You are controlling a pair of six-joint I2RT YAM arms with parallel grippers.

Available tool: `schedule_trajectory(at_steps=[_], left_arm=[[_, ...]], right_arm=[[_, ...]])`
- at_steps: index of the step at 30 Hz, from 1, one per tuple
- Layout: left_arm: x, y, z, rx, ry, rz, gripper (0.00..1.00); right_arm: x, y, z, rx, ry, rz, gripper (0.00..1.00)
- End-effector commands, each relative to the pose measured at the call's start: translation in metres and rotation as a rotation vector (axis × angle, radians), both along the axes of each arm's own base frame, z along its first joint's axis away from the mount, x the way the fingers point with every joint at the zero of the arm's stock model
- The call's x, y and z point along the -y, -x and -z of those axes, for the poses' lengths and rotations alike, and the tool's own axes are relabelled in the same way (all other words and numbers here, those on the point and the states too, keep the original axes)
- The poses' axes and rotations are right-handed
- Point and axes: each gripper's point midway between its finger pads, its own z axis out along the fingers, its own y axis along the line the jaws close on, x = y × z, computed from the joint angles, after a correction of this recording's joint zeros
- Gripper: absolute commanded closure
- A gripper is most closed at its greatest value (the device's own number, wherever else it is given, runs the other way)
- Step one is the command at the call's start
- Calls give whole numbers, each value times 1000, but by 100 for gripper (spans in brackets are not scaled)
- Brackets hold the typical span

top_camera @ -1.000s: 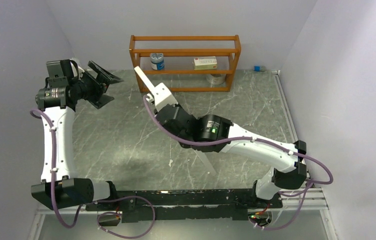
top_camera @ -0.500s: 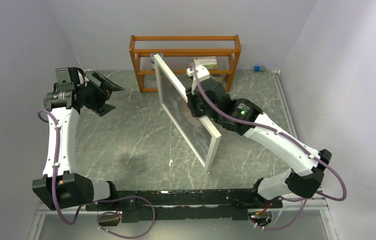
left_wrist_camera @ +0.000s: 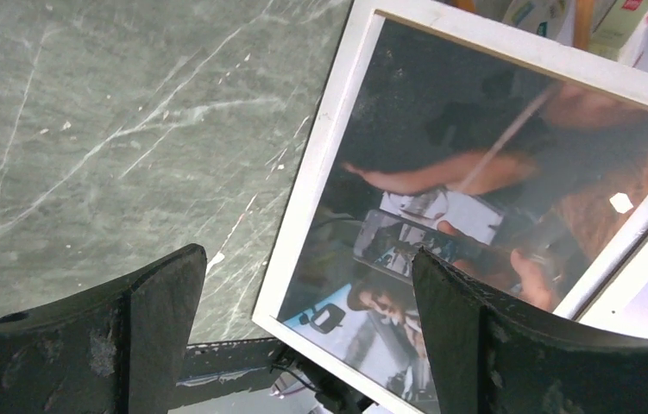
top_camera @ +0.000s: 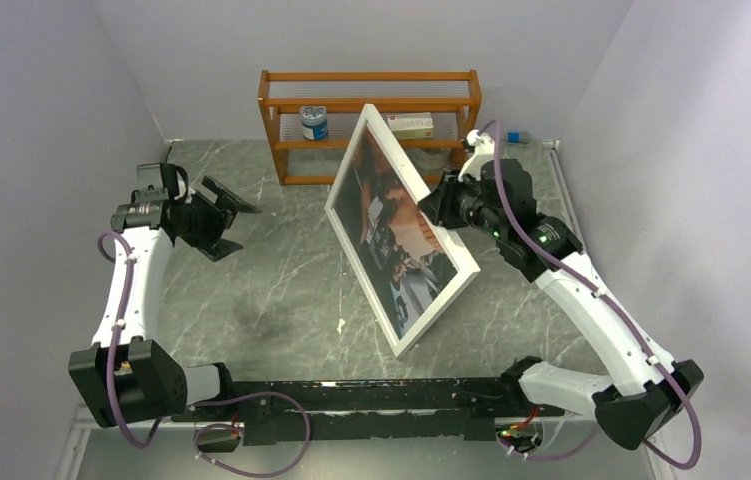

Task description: Put the photo into the frame

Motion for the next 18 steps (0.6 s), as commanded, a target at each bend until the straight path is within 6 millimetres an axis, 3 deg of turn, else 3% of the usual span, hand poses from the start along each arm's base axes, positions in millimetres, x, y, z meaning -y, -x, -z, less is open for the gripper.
schedule_trajectory(at_steps=[1, 12, 18], left_arm=[[11, 7, 6, 46, 16, 31, 6], [37, 27, 102, -122, -14, 98, 6], [43, 14, 140, -167, -38, 122, 6]], right_arm=[[-8, 23, -13, -28, -186, -95, 100], [50, 38, 58, -117, -268, 177, 100], [65, 54, 113, -167, -233, 233, 100]])
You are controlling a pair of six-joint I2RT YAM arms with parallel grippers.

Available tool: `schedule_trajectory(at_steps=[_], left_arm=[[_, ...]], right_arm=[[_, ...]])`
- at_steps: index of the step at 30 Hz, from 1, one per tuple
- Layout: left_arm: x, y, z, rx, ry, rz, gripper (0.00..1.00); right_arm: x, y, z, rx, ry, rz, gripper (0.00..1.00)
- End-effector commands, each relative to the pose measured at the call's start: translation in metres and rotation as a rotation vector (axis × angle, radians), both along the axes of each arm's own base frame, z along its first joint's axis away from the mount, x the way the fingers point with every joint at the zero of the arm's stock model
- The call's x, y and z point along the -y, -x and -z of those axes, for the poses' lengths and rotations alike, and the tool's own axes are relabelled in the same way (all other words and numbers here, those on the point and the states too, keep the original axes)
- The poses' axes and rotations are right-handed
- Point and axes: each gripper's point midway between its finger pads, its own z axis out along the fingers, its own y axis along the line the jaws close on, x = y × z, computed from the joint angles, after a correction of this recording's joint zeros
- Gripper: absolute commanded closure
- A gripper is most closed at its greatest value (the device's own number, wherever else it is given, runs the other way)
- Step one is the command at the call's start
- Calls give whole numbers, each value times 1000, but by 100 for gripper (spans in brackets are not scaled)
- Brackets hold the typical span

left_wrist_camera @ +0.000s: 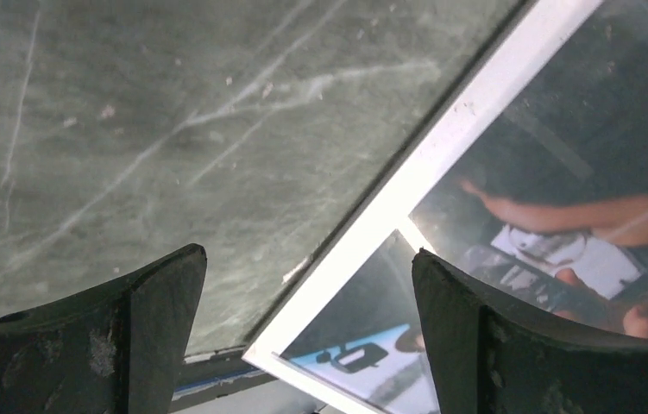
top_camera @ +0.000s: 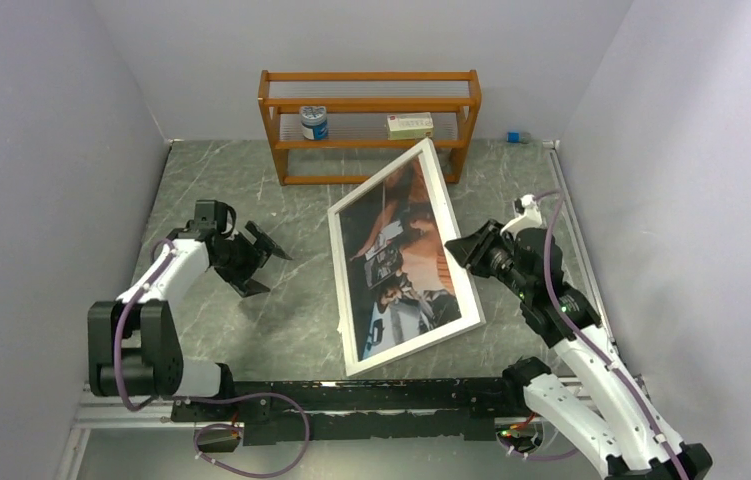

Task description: Put the photo into the frame

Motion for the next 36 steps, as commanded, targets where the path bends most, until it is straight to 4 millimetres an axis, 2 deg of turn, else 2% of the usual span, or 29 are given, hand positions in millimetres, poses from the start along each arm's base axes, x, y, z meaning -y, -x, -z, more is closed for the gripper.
schedule_trajectory(at_steps=[1, 4, 8, 10, 15, 20, 22, 25, 31, 36], left_arm=[[8, -28, 11, 70, -25, 25, 6], [20, -41, 17, 114, -33, 93, 6], [37, -57, 32, 142, -12, 179, 6], [41, -63, 41, 148, -4, 196, 6], [37, -75, 66, 135, -49, 223, 6], [45, -79, 80, 133, -7, 289, 6], [50, -79, 83, 131, 26, 306, 7], [54, -78, 90, 115, 50, 316, 8], [66, -92, 83, 148, 82, 353, 10], [89, -112, 75, 176, 74, 438, 11]], right_arm=[[5, 13, 47, -49, 39, -5, 100], [8, 24, 70, -44, 1, 6, 100], [4, 38, 101, -127, -54, -5, 95], [-2, 44, 118, -182, -87, -21, 87], [-15, 53, 154, -260, -150, -70, 66], [-22, 53, 178, -340, -158, -89, 46], [-23, 48, 181, -350, -147, -84, 36], [-24, 44, 185, -379, -128, -89, 31], [-21, 44, 194, -445, -58, -94, 28], [-34, 46, 183, -452, -74, -183, 28]])
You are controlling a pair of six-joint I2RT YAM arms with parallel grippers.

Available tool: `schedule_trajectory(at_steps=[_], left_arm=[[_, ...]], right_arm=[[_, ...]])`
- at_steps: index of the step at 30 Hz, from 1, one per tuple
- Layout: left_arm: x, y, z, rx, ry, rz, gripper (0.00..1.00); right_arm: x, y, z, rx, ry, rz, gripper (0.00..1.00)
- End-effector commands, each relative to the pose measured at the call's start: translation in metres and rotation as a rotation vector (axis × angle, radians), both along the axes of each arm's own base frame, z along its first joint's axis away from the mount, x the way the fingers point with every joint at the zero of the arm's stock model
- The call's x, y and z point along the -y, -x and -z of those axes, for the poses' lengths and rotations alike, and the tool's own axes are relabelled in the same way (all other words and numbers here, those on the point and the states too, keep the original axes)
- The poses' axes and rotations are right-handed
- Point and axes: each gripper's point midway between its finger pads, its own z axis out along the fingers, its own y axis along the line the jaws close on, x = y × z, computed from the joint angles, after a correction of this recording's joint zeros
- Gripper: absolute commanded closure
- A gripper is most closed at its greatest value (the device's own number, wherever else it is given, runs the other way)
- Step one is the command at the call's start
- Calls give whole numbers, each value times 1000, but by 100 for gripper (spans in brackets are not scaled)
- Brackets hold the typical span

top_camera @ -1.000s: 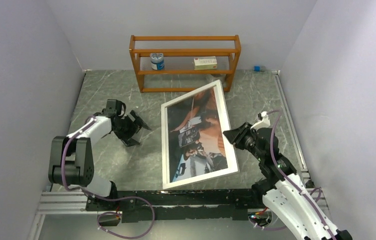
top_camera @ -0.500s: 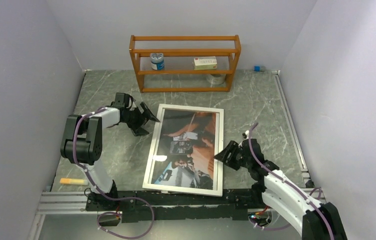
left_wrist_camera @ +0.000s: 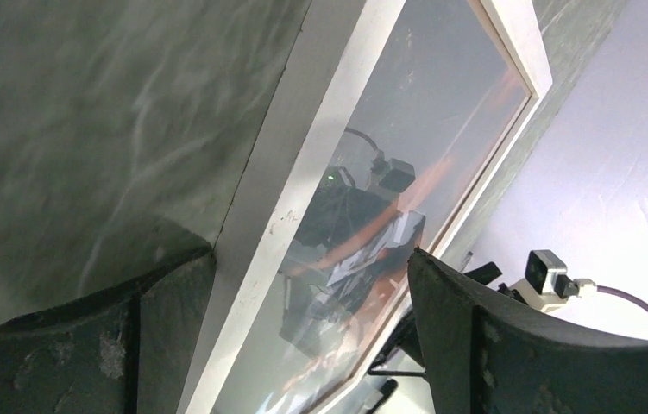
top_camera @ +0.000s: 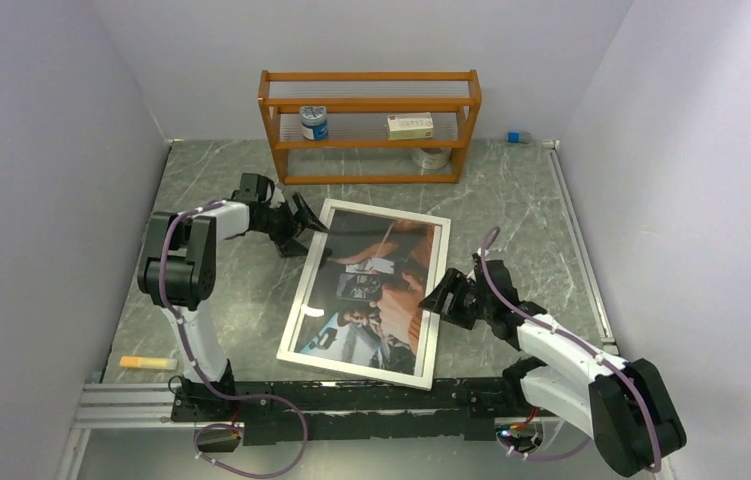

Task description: Put the photo into the frame

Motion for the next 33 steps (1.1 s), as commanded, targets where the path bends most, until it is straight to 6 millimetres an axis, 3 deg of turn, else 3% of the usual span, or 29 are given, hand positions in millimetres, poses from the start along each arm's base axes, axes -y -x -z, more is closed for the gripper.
schedule_trajectory(at_steps=[1, 4, 7, 9, 12, 16, 21, 24, 27, 33], left_arm=[[17, -10, 24, 24, -98, 96, 11], [28, -22, 26, 35, -140, 126, 12], [19, -29, 36, 7, -242, 94, 12], [2, -30, 40, -30, -346, 46, 9], [-23, -30, 36, -52, -490, -10, 6], [-53, -31, 14, -39, -641, -57, 6], [-80, -27, -27, -22, -733, -124, 6], [-93, -9, -44, -50, -761, -182, 6], [-103, 25, -50, -120, -780, -242, 6], [-90, 97, -40, -210, -616, -319, 6]], right_arm=[[-18, -5, -22, 42, -54, -105, 28], [-25, -3, -30, 32, -83, -152, 28], [-24, -3, -34, 22, -69, -150, 28], [-12, -8, -33, 2, 9, -91, 28], [29, -18, -28, -32, 205, 90, 28], [60, -25, -41, -24, 345, 214, 24], [67, -49, -69, 78, 380, 262, 19], [65, -75, -85, 134, 406, 270, 18], [62, -105, -97, 169, 419, 278, 16], [65, -160, -92, 138, 401, 286, 15]])
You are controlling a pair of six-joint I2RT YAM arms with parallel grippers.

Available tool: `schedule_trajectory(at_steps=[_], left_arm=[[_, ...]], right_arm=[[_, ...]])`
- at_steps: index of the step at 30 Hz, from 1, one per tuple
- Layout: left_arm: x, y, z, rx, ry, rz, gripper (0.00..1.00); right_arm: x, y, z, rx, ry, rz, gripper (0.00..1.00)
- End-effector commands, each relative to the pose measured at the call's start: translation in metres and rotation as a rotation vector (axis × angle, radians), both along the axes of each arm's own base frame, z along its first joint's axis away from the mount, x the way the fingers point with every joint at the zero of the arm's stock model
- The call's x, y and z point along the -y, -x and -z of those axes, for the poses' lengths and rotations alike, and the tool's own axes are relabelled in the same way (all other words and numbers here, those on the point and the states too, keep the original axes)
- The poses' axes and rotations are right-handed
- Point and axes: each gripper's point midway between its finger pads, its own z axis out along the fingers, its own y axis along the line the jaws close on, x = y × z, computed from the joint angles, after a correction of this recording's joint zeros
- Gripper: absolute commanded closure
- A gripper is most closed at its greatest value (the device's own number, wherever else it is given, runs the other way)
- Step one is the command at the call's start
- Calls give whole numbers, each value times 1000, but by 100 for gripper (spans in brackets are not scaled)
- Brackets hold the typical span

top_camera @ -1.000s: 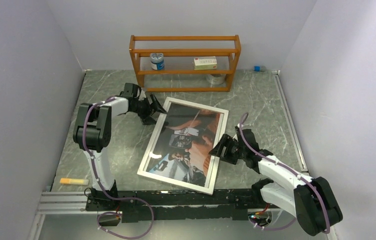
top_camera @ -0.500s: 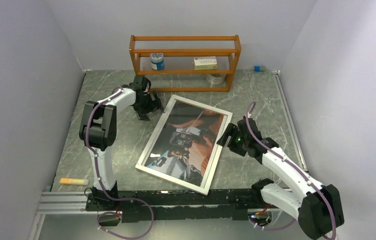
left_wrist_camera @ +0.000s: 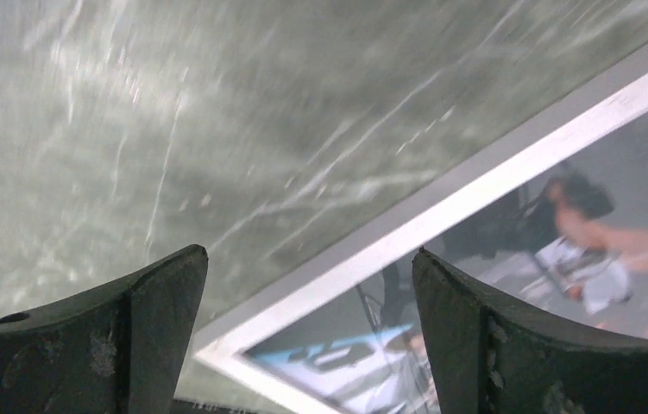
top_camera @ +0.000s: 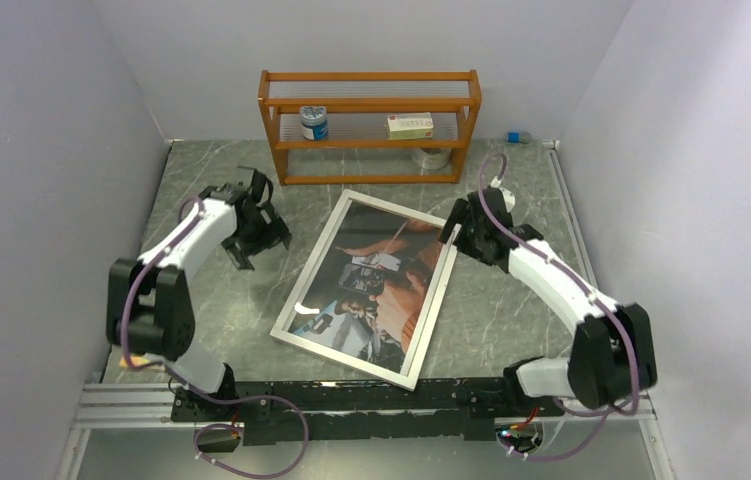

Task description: Put the photo into the frame

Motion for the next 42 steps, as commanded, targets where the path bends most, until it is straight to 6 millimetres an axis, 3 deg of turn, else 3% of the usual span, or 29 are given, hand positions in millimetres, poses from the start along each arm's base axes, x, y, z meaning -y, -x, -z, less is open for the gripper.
schedule_trajectory(at_steps=[1, 5, 10, 15, 23, 27, 29, 32, 38, 42], left_arm=[[10, 59, 9, -63, 119, -124, 6], [23, 90, 17, -43, 250, -187, 6], [2, 126, 29, -98, 169, -303, 6], [3, 130, 40, -138, 168, -307, 6], [15, 138, 54, -165, 243, -350, 6], [5, 151, 51, -208, 186, -377, 6], [7, 151, 51, -195, 198, -360, 6], [28, 141, 55, -156, 327, -298, 6], [46, 147, 68, -155, 428, -247, 6], [56, 125, 58, -49, 503, -211, 6]], right_arm=[[12, -53, -8, 54, 0, 22, 15], [24, -76, 2, 54, -5, 15, 15], [35, -99, 31, 2, -2, -12, 16], [44, -116, 48, 19, -29, -24, 16], [33, -142, 62, 46, -53, -129, 16], [27, -149, 69, 48, -77, -163, 16], [20, -151, 72, 48, -104, -201, 17], [8, -145, 74, 39, -157, -253, 18], [-4, -113, 70, 17, -252, -266, 19], [-8, -91, 71, -25, -292, -260, 21]])
